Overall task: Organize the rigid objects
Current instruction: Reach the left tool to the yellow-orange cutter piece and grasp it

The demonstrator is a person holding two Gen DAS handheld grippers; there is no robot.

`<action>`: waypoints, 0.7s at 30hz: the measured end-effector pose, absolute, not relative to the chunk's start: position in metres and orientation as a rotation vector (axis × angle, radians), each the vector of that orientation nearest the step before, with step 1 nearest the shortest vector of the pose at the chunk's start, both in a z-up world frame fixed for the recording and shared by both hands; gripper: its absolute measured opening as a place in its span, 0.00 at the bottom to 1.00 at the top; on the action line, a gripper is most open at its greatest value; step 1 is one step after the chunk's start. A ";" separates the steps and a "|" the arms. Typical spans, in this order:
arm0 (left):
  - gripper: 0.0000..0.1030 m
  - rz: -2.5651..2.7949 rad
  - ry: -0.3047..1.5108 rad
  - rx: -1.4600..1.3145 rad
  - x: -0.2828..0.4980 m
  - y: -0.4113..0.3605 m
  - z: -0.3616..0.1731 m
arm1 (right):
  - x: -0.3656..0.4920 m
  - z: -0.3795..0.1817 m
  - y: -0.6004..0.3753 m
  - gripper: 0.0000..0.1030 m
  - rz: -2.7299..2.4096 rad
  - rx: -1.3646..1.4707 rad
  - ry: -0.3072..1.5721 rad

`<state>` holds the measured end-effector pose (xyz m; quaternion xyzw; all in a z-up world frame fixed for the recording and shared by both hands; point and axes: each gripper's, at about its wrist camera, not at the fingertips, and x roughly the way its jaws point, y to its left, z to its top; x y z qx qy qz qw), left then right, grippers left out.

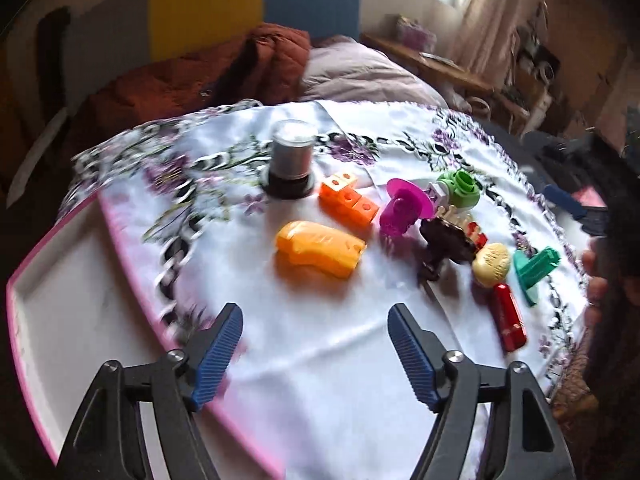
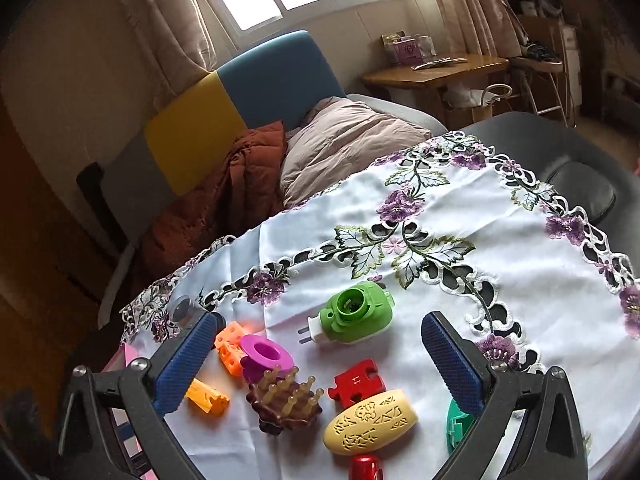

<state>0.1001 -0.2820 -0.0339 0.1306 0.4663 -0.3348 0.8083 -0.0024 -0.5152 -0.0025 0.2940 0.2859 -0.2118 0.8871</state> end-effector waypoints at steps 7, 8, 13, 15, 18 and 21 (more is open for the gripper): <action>0.89 -0.708 1.032 0.350 0.133 -0.322 -0.060 | -0.001 -0.003 -0.516 1.00 -0.432 0.615 0.601; 0.89 -0.710 1.043 0.358 0.137 -0.325 -0.063 | -0.001 -0.003 -0.516 1.00 -0.431 0.617 0.603; 0.88 -0.696 1.018 0.429 0.143 -0.342 -0.071 | 0.001 -0.004 -0.516 1.00 -0.427 0.624 0.607; 0.75 -0.726 1.058 0.420 0.148 -0.347 -0.080 | 0.001 -0.005 -0.517 1.00 -0.431 0.627 0.612; 0.67 -0.728 1.057 0.392 0.142 -0.341 -0.082 | -0.002 -0.005 -0.521 1.00 -0.457 0.635 0.605; 0.67 -0.749 1.040 0.348 0.122 -0.329 -0.074 | -0.007 -0.008 -0.529 1.00 -0.477 0.675 0.599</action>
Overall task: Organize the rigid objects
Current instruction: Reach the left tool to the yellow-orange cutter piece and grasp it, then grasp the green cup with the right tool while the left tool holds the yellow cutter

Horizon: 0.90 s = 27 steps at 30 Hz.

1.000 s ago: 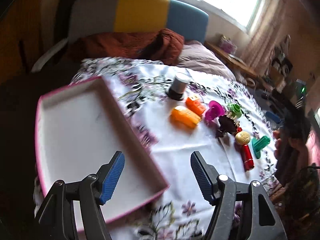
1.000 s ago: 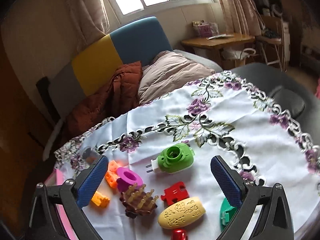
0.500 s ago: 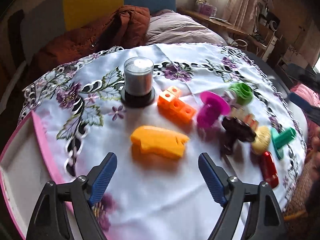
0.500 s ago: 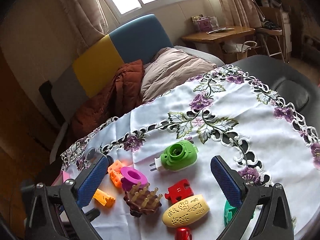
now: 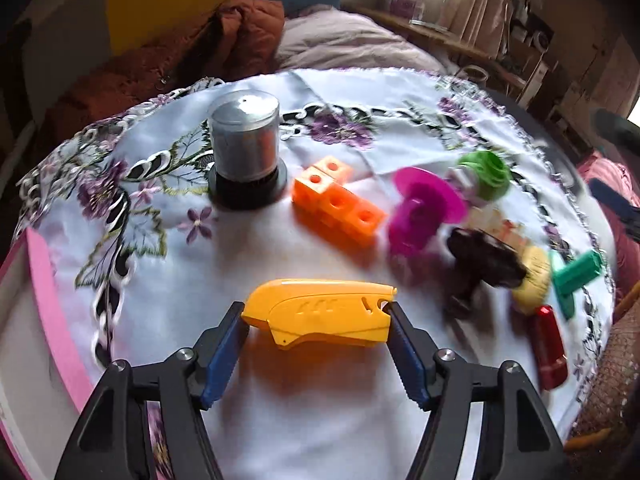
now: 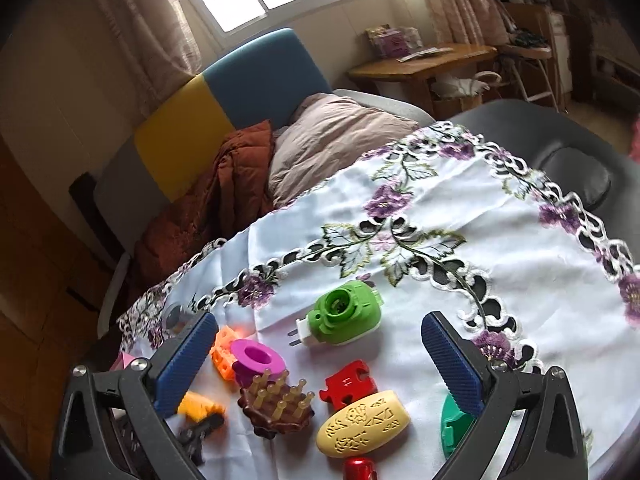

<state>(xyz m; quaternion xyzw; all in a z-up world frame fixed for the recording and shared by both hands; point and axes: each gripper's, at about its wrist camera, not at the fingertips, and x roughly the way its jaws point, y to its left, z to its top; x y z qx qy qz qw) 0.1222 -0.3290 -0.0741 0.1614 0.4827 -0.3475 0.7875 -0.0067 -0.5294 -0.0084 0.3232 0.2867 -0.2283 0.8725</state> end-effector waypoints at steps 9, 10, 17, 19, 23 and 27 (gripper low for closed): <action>0.67 -0.816 0.932 0.364 0.028 -0.299 -0.054 | -0.019 -0.024 -0.552 1.00 -0.545 0.813 0.618; 0.67 -0.822 0.934 0.367 0.020 -0.295 -0.055 | -0.019 -0.026 -0.552 1.00 -0.547 0.819 0.626; 0.67 -0.842 0.937 0.336 -0.010 -0.261 -0.051 | -0.019 -0.030 -0.555 1.00 -0.521 0.795 0.738; 0.67 -0.843 0.924 0.308 -0.010 -0.249 -0.044 | -0.030 -0.022 -0.563 1.00 -0.544 0.756 0.763; 0.67 -0.836 0.918 0.241 -0.006 -0.235 -0.036 | -0.049 -0.016 -0.583 0.97 -0.582 0.740 0.848; 0.67 -0.835 0.911 0.212 -0.007 -0.229 -0.033 | -0.051 -0.033 -0.583 0.92 -0.591 0.706 0.994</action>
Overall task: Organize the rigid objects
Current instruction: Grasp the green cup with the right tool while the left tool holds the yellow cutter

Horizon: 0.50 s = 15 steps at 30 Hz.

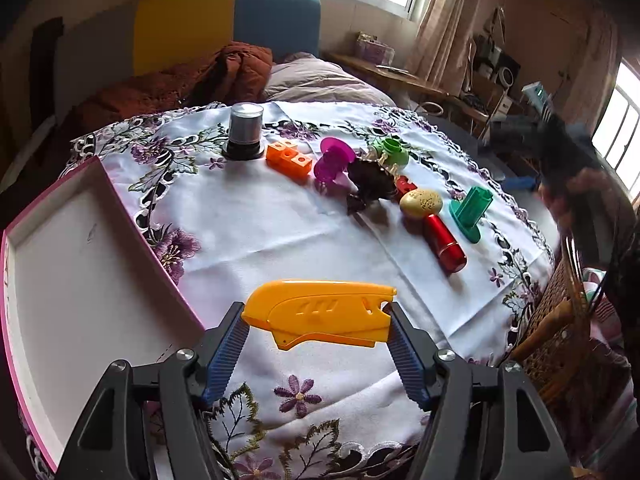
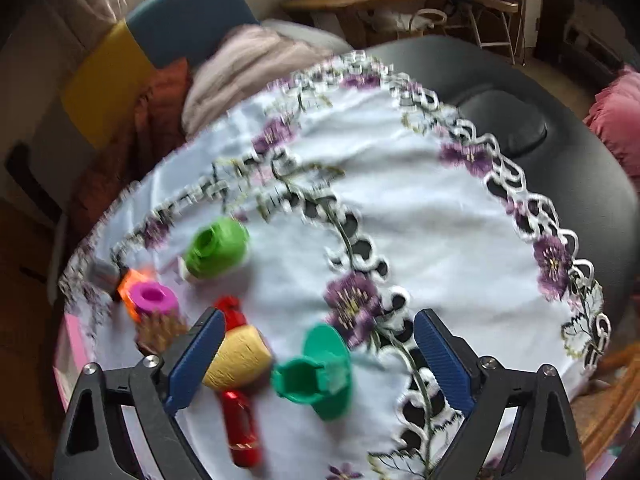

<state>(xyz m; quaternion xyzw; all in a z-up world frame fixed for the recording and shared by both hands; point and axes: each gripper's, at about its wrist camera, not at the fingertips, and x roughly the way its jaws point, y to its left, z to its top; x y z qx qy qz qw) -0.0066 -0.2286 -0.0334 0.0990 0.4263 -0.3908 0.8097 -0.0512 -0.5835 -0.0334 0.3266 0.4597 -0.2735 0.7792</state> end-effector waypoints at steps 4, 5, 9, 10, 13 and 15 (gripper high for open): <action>0.67 -0.837 0.899 0.196 -0.010 -0.223 -0.029 | -0.049 -0.051 -0.575 0.85 -0.572 0.731 1.075; 0.67 -0.836 0.898 0.193 -0.010 -0.221 -0.029 | -0.047 -0.051 -0.573 0.85 -0.572 0.726 1.076; 0.67 -0.826 0.896 0.169 -0.010 -0.213 -0.027 | -0.042 -0.048 -0.563 0.85 -0.573 0.684 1.105; 0.67 -0.823 0.896 0.164 -0.009 -0.212 -0.027 | -0.040 -0.047 -0.562 0.85 -0.574 0.675 1.114; 0.67 -0.817 0.895 0.146 -0.008 -0.209 -0.025 | -0.035 -0.046 -0.556 0.79 -0.581 0.630 1.155; 0.67 -0.817 0.896 0.138 -0.009 -0.206 -0.025 | -0.032 -0.050 -0.553 0.71 -0.591 0.600 1.197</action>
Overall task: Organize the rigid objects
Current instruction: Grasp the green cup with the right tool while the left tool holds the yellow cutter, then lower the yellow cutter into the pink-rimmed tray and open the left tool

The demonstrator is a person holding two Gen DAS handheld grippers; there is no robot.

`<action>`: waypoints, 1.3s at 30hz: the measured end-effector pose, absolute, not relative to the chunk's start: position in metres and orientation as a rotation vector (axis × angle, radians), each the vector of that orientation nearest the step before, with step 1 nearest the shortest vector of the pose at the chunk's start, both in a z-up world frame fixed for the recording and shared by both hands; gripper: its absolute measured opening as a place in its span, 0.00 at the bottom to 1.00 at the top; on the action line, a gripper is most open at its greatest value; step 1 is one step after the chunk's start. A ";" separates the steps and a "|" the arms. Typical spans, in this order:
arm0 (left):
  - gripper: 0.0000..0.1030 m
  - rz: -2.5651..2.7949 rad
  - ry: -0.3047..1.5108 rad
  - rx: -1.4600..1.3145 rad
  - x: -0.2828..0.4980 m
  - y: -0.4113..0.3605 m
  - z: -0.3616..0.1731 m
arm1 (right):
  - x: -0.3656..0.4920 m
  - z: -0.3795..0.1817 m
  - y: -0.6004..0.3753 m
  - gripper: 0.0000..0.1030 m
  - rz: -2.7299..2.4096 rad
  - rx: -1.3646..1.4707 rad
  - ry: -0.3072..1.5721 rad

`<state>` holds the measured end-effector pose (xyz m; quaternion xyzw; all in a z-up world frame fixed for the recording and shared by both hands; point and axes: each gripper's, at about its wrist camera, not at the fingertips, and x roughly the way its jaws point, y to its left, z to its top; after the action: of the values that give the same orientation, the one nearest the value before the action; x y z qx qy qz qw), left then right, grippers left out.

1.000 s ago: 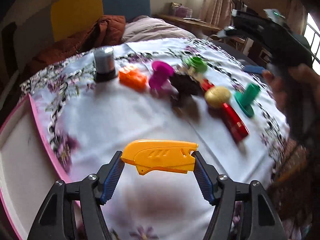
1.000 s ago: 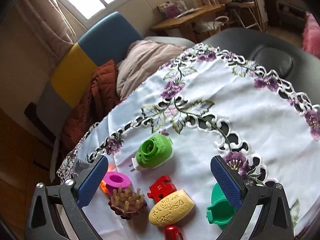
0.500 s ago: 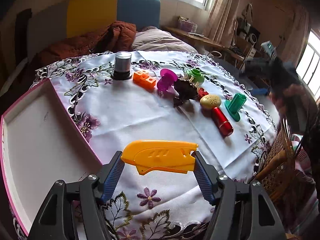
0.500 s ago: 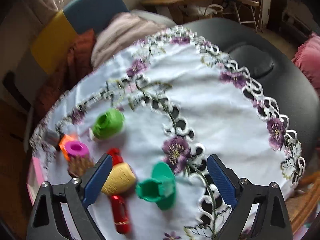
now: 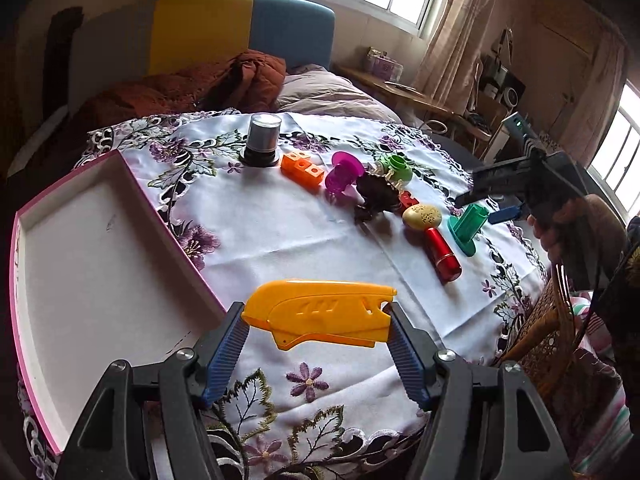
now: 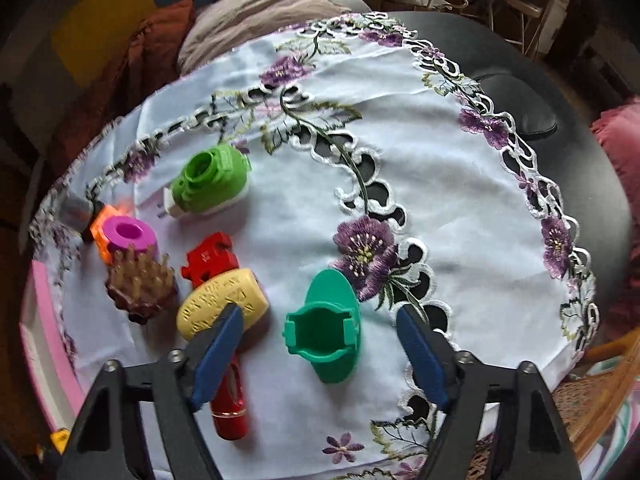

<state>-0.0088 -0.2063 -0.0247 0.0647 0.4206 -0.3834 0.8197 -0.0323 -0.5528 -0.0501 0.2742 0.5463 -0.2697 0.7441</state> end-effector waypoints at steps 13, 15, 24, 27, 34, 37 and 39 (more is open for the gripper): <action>0.68 -0.758 0.880 0.070 -0.003 -0.179 -0.017 | -0.029 -0.022 -0.533 0.34 -0.618 0.430 1.089; 0.67 -0.741 0.881 0.052 0.000 -0.172 -0.016 | -0.024 -0.005 -0.522 0.34 -0.578 0.399 1.004; 0.67 -0.563 0.900 -0.054 0.041 -0.116 -0.013 | 0.035 -0.008 -0.423 0.34 -0.110 0.283 0.958; 0.67 -0.479 0.929 -0.087 0.069 -0.094 -0.017 | 0.052 -0.033 -0.392 0.34 -0.032 0.235 1.005; 0.67 -0.311 0.953 -0.093 0.136 -0.061 -0.025 | 0.070 -0.073 -0.359 0.34 0.076 0.167 1.055; 0.67 -0.261 0.952 -0.071 0.164 -0.059 -0.030 | 0.073 -0.077 -0.359 0.34 0.079 0.155 1.062; 0.67 -0.239 0.963 -0.065 0.180 -0.059 -0.034 | 0.073 -0.075 -0.359 0.34 0.085 0.157 1.056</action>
<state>0.1798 -0.0594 -0.0335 -0.0314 0.4619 -0.1145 0.8790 0.0732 -0.3589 -0.0753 0.0750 0.5032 0.0407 0.8599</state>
